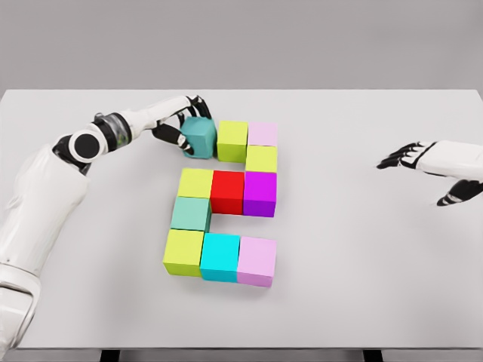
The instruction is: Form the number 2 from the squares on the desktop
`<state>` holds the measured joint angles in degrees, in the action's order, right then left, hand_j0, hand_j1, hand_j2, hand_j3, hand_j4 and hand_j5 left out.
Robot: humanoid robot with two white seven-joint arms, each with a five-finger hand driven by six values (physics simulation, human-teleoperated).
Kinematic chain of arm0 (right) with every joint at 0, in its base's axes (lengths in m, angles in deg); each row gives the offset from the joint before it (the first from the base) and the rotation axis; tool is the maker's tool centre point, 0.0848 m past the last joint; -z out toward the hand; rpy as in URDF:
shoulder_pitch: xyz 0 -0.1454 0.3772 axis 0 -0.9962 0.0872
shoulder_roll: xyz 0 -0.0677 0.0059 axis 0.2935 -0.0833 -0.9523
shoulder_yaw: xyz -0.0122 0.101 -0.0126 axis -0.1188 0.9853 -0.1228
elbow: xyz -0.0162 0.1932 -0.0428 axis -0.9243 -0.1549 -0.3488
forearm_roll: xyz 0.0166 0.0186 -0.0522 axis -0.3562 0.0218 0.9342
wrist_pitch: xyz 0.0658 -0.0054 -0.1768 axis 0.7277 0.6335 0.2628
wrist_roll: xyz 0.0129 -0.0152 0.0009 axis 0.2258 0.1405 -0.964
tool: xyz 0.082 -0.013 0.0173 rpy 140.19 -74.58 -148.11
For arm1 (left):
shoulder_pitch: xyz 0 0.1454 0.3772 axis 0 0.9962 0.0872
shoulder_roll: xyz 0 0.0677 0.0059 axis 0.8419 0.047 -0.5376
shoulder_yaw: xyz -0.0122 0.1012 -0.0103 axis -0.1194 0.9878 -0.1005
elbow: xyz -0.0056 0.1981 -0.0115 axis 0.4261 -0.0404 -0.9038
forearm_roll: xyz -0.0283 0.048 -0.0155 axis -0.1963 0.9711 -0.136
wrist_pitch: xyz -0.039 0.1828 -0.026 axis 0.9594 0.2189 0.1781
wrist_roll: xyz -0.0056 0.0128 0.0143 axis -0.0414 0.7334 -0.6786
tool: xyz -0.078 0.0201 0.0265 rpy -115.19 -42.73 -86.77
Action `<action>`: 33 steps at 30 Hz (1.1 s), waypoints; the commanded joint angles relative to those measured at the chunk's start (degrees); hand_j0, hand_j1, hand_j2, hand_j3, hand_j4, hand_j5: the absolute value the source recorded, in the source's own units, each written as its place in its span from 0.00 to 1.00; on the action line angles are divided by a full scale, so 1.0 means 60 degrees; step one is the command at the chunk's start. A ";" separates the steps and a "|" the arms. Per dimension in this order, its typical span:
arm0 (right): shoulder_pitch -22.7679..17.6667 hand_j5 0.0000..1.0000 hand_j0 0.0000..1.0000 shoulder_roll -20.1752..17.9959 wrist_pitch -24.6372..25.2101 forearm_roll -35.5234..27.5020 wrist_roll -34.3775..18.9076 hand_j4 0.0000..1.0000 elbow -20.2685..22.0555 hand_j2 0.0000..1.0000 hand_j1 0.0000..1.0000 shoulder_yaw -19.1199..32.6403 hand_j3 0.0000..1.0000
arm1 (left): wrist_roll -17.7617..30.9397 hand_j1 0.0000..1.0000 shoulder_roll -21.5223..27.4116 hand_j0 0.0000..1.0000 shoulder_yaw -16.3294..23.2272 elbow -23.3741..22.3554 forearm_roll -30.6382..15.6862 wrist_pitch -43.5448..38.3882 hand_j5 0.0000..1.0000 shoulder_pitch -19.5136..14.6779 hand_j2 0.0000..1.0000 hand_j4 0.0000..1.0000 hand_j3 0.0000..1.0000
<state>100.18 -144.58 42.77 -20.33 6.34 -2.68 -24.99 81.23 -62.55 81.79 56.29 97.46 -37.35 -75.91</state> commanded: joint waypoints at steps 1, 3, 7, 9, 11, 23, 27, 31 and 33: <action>0.0000 1.00 1.00 -0.0275 0.0027 -0.0068 0.0004 1.00 0.0129 1.00 1.00 0.0185 1.00 | -0.0006 0.26 -0.0088 0.26 -0.0017 -0.0031 -0.0046 -0.0021 0.26 0.0000 0.26 0.26 0.26; -0.0015 1.00 1.00 -0.0275 0.0027 -0.0068 0.0004 1.00 0.0114 1.00 1.00 0.0185 1.00 | -0.0006 0.29 -0.0176 0.29 -0.0031 -0.0060 -0.0061 -0.0050 0.29 0.0000 0.29 0.29 0.29; -0.0059 1.00 1.00 -0.0187 0.0027 -0.0068 0.0004 1.00 0.0143 1.00 1.00 0.0199 1.00 | -0.0284 0.68 -0.0161 0.68 -0.0031 -0.0075 -0.0134 -0.0123 0.68 -0.0029 0.68 0.68 0.68; -0.0059 1.00 1.00 -0.0246 0.0027 -0.0068 0.0004 1.00 0.0143 1.00 1.00 0.0214 1.00 | -0.0284 0.77 -0.0147 0.77 -0.0031 -0.0089 -0.0134 -0.0138 0.77 -0.0044 0.77 0.77 0.77; -0.0146 1.00 1.00 -0.0246 0.0027 -0.0083 0.0004 1.00 0.0143 1.00 1.00 0.0331 1.00 | -0.0284 0.81 -0.0161 0.81 -0.0031 -0.0177 -0.0134 -0.0138 0.81 -0.0044 0.81 0.81 0.81; -0.0337 1.00 1.00 -0.0495 0.0027 -0.0083 0.0004 1.00 0.0304 1.00 1.00 0.0844 1.00 | -0.0284 0.86 -0.0161 0.86 0.0057 -0.0163 -0.0178 -0.0607 0.86 0.0000 0.86 0.86 0.86; -0.0366 1.00 1.00 -0.0495 0.0027 -0.0083 0.0004 1.00 0.0466 1.00 1.00 0.0844 1.00 | -0.0270 1.00 -0.0088 1.00 0.0130 -0.0119 -0.0178 -0.0563 1.00 0.0029 1.00 1.00 1.00; -0.0381 1.00 1.00 -0.0495 0.0027 -0.0083 0.0004 1.00 0.0568 1.00 1.00 0.0829 1.00 | -0.0241 1.00 -0.0029 1.00 0.0232 -0.0119 -0.0178 -0.0577 1.00 0.0044 1.00 1.00 1.00; -0.0381 1.00 1.00 -0.0509 0.0027 -0.0083 0.0004 1.00 0.0583 1.00 1.00 0.0844 1.00 | -0.0197 1.00 0.0117 1.00 0.0335 -0.0133 -0.0192 -0.0592 1.00 0.0015 1.00 1.00 1.00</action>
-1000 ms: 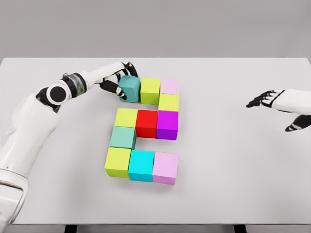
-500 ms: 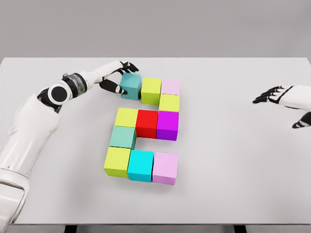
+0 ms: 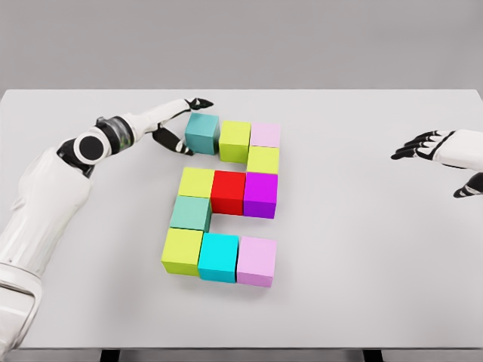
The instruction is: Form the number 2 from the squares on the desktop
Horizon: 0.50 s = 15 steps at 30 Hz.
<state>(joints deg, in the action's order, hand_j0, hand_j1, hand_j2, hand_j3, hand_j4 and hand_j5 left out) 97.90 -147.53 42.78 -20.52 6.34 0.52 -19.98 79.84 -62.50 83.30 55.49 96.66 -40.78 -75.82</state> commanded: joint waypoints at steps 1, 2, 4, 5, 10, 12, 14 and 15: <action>0.0000 1.00 1.00 -0.0019 0.0025 -0.0052 0.0004 1.00 0.0049 1.00 1.00 0.0008 1.00 | 0.0064 1.00 0.0153 1.00 0.0082 0.0000 -0.0045 -0.0020 1.00 0.0000 1.00 1.00 1.00; 0.0014 1.00 1.00 -0.0019 0.0025 -0.0052 0.0004 1.00 0.0093 1.00 1.00 0.0008 1.00 | 0.0064 1.00 0.0270 1.00 0.0243 -0.0014 -0.0045 -0.0020 1.00 -0.0015 1.00 1.00 1.00; 0.0014 1.00 1.00 -0.0223 0.0025 -0.0300 0.0004 1.00 0.0371 1.00 1.00 0.0139 1.00 | 0.0254 1.00 0.0329 1.00 0.0375 -0.0029 -0.0045 -0.0020 1.00 -0.0073 1.00 1.00 1.00; 0.0015 1.00 1.00 -0.0560 0.0025 -0.0667 0.0004 1.00 0.0459 1.00 1.00 0.0139 1.00 | 0.0415 1.00 0.0401 1.00 0.0477 -0.0058 -0.0045 -0.0020 1.00 -0.0132 1.00 1.00 1.00; -0.0044 1.00 1.00 -0.1000 0.0025 -0.0902 0.0004 1.00 0.0840 1.00 1.00 0.0213 1.00 | 0.0503 1.00 0.0651 1.00 0.1135 -0.0088 -0.0030 0.0038 1.00 -0.0395 1.00 1.00 1.00; -0.0117 1.00 1.00 -0.0986 0.0025 -0.0902 0.0004 1.00 0.0986 1.00 1.00 0.0213 1.00 | 0.0503 1.00 0.0753 1.00 0.1517 -0.0263 -0.0030 0.0097 1.00 -0.0688 1.00 1.00 1.00; -0.0117 1.00 1.00 -0.1000 0.0025 -0.0902 0.0004 1.00 0.1001 1.00 1.00 0.0213 1.00 | 0.0518 1.00 0.0753 1.00 0.1547 -0.0278 -0.0030 0.0112 1.00 -0.0761 1.00 1.00 1.00; -0.0132 1.00 1.00 -0.1000 0.0025 -0.0902 0.0004 1.00 0.1001 1.00 1.00 0.0213 1.00 | 0.0518 1.00 0.0768 1.00 0.1751 -0.0293 -0.0030 0.0112 1.00 -0.0806 1.00 1.00 1.00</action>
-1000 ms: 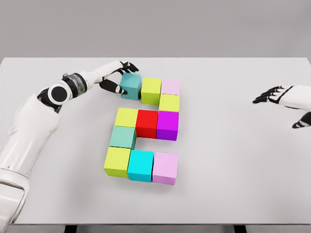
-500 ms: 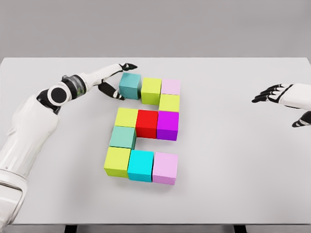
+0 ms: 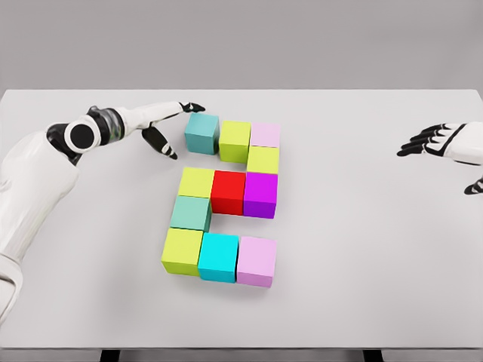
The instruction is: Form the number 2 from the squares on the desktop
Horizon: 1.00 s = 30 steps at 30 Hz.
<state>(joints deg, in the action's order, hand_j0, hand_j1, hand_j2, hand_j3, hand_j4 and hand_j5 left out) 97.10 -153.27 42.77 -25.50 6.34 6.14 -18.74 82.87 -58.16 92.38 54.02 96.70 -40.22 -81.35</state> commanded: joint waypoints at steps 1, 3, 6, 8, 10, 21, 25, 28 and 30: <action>0.0000 1.00 1.00 -0.0042 0.0026 -0.0071 0.0004 1.00 0.0079 1.00 1.00 0.0007 1.00 | 0.0028 1.00 0.0045 1.00 0.0386 -0.0092 -0.0036 0.0018 1.00 -0.0029 1.00 1.00 1.00; 0.0000 1.00 1.00 -0.0042 0.0026 -0.0071 0.0004 1.00 0.0079 1.00 1.00 0.0021 1.00 | 0.0014 1.00 0.0045 1.00 0.0767 -0.0370 -0.0007 0.0047 1.00 -0.0395 1.00 1.00 1.00; 0.0000 1.00 1.00 -0.0042 0.0026 -0.0071 0.0004 1.00 0.0167 1.00 1.00 0.0007 1.00 | -0.0015 1.00 -0.0072 1.00 0.1425 -0.1116 0.0052 0.0179 1.00 -0.1069 1.00 1.00 1.00; 0.0000 1.00 1.00 -0.0042 0.0026 -0.0071 0.0004 1.00 0.0182 1.00 1.00 0.0007 1.00 | -0.0045 1.00 -0.0203 1.00 0.1821 -0.1190 0.0154 0.0179 1.00 -0.1260 1.00 1.00 1.00; 0.0000 1.00 1.00 -0.0042 0.0026 -0.0071 0.0004 1.00 0.0240 1.00 1.00 0.0007 1.00 | -0.0045 1.00 -0.0262 1.00 0.2304 -0.1410 0.0213 0.0194 1.00 -0.1494 1.00 1.00 1.00; -0.0044 1.00 1.00 -0.0042 0.0026 -0.0130 0.0004 1.00 0.0416 1.00 1.00 0.0021 1.00 | -0.0016 1.00 -0.0277 1.00 0.2378 -0.1381 0.0139 0.0809 1.00 -0.1611 1.00 1.00 1.00; -0.0059 1.00 1.00 -0.0057 0.0026 -0.0130 0.0004 1.00 0.0417 1.00 1.00 0.0021 1.00 | -0.0001 1.00 -0.0204 1.00 0.2393 -0.1352 0.0125 0.0955 1.00 -0.1597 1.00 1.00 1.00; -0.0059 1.00 1.00 -0.0057 0.0026 -0.0130 0.0004 1.00 0.0431 1.00 1.00 0.0036 1.00 | -0.0001 1.00 -0.0189 1.00 0.2393 -0.1366 0.0110 0.0970 1.00 -0.1582 1.00 1.00 1.00; -0.0059 1.00 1.00 -0.0057 0.0026 -0.0247 0.0004 1.00 0.0431 1.00 1.00 0.0153 1.00 | 0.0014 1.00 -0.0174 1.00 0.2407 -0.1366 0.0110 0.0970 1.00 -0.1553 1.00 1.00 1.00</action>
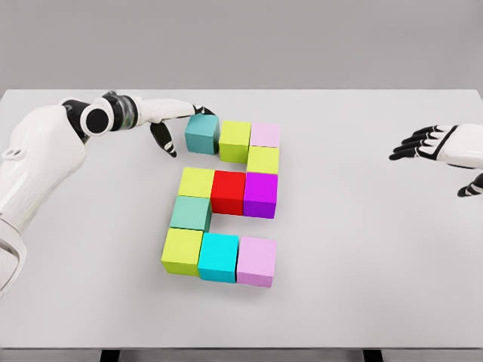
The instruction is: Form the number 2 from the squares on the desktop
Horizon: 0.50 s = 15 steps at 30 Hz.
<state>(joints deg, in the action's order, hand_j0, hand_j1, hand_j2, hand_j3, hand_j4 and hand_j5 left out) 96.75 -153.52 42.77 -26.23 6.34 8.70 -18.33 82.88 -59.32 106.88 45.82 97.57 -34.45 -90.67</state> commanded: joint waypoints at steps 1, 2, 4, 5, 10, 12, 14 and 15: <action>0.0000 1.00 1.00 -0.0016 0.0027 -0.0140 0.0004 1.00 0.0018 1.00 1.00 0.0084 1.00 | -0.0003 1.00 0.0019 1.00 -0.0009 0.0015 -0.0036 0.0009 1.00 0.0000 1.00 1.00 1.00; 0.0000 1.00 1.00 -0.0016 0.0027 -0.0140 0.0004 1.00 0.0004 1.00 1.00 0.0084 1.00 | -0.0003 1.00 0.0019 1.00 -0.0009 0.0015 -0.0036 0.0067 1.00 0.0015 1.00 1.00 1.00; 0.0000 1.00 1.00 -0.0016 0.0027 -0.0184 0.0004 1.00 0.0062 1.00 1.00 0.0099 1.00 | 0.0012 1.00 0.0033 1.00 -0.0024 0.0015 -0.0036 0.0112 1.00 0.0015 1.00 1.00 1.00; 0.0000 1.00 1.00 -0.0030 0.0027 -0.0258 0.0004 1.00 0.0092 1.00 1.00 0.0099 1.00 | -0.0003 1.00 0.0033 1.00 -0.0024 0.0015 -0.0036 0.0126 1.00 0.0015 1.00 1.00 1.00; 0.0000 1.00 1.00 -0.0177 0.0027 -0.0272 0.0004 1.00 0.0194 1.00 1.00 0.0157 1.00 | -0.0003 1.00 0.0136 1.00 -0.0024 0.0029 -0.0036 0.0302 1.00 0.0029 1.00 1.00 1.00; -0.0145 1.00 1.00 -0.0177 0.0027 -0.0272 0.0004 1.00 0.0282 1.00 1.00 0.0128 1.00 | -0.0003 1.00 0.0165 1.00 -0.0039 0.0058 -0.0036 0.0302 1.00 0.0029 1.00 1.00 1.00; -0.0264 1.00 1.00 -0.0177 0.0027 -0.0272 0.0004 1.00 0.0341 1.00 1.00 0.0143 1.00 | -0.0003 1.00 0.0180 1.00 -0.0039 0.0058 -0.0036 0.0302 1.00 0.0088 1.00 1.00 1.00; -0.0264 1.00 1.00 -0.0177 0.0027 -0.0272 0.0004 1.00 0.0355 1.00 1.00 0.0143 1.00 | -0.0003 1.00 0.0180 1.00 -0.0053 0.0059 -0.0050 0.0302 1.00 0.0088 1.00 1.00 1.00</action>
<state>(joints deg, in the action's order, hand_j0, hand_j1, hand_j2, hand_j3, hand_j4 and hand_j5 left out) 95.08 -154.43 42.76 -27.49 6.33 10.48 -17.49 82.77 -58.34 106.63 46.12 97.36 -32.73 -90.06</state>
